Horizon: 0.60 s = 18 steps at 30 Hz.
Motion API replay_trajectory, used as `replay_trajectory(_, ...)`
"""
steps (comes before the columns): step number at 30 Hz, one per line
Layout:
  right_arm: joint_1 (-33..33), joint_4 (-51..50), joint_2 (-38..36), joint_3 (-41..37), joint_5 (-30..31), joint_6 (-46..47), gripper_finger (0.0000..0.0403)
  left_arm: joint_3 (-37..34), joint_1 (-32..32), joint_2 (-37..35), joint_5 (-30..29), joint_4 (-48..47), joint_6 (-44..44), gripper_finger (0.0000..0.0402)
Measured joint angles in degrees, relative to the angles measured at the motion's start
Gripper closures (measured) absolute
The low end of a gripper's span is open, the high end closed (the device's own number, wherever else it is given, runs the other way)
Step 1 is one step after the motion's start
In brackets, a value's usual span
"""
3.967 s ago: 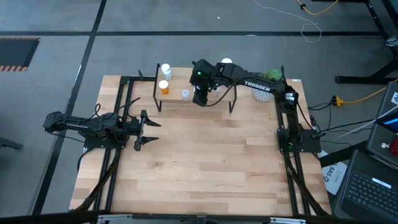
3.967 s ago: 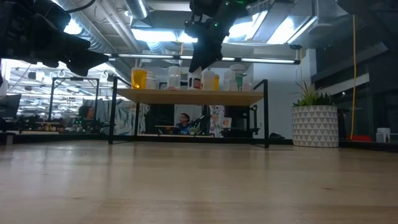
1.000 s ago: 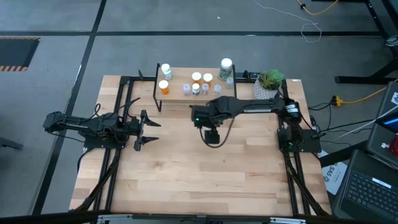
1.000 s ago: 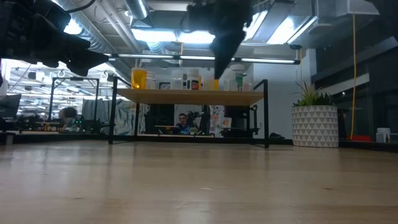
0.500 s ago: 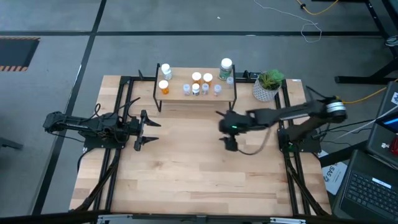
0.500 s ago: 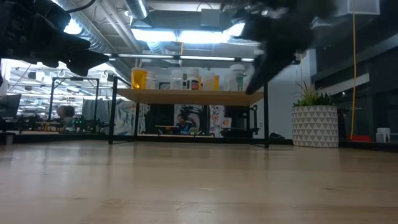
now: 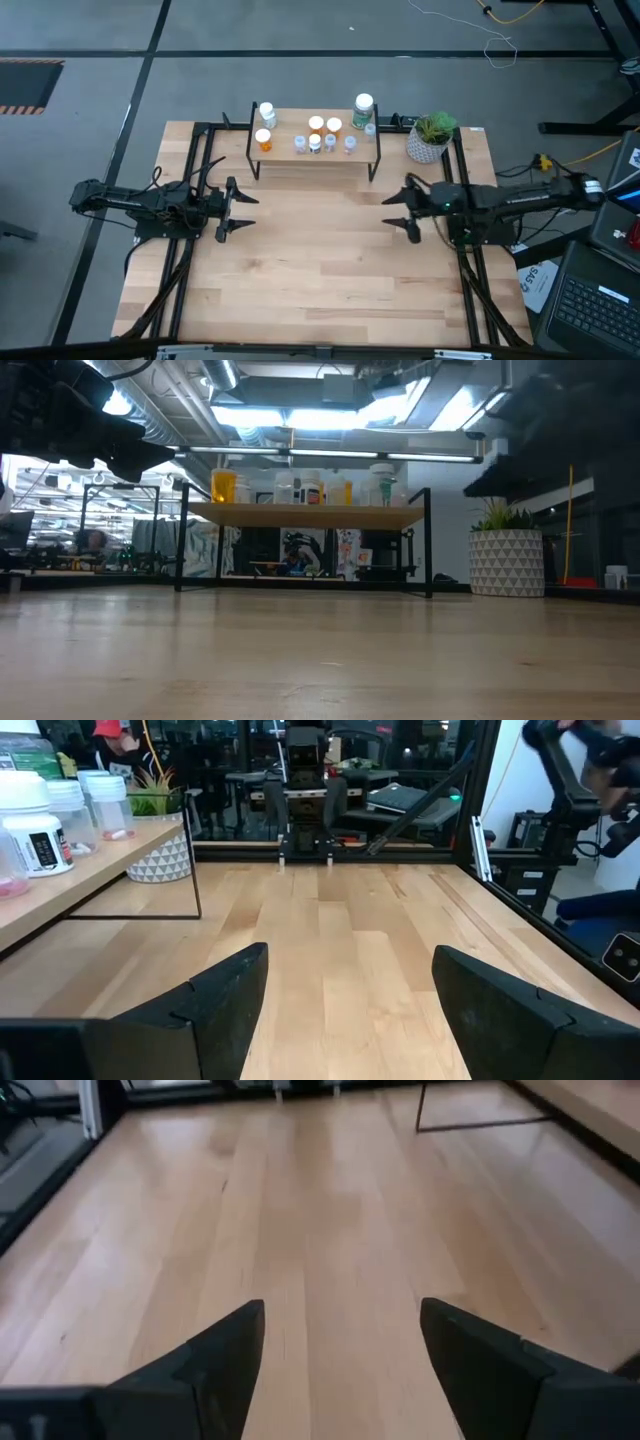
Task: Pick and place medicine bottles onto shelf by color
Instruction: Return to Home Position
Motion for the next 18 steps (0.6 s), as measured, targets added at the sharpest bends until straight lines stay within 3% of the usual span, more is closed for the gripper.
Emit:
replay_trajectory(6,-0.38,0.17,-16.07,-7.71,0.01,-0.02,0.0133,0.00,-0.02,0.00,-0.02,0.00,-0.01,0.0123)
replay_trajectory(13,-0.70,-2.19,-31.37,-10.47,-0.01,-0.12,0.0133,0.00,-0.01,0.01,0.00,0.00,0.01,0.0123)
replay_trajectory(18,-1.85,-9.49,-39.80,-10.77,0.01,-0.13,0.0133,0.00,-0.01,0.01,-0.01,0.00,0.02,0.0123)
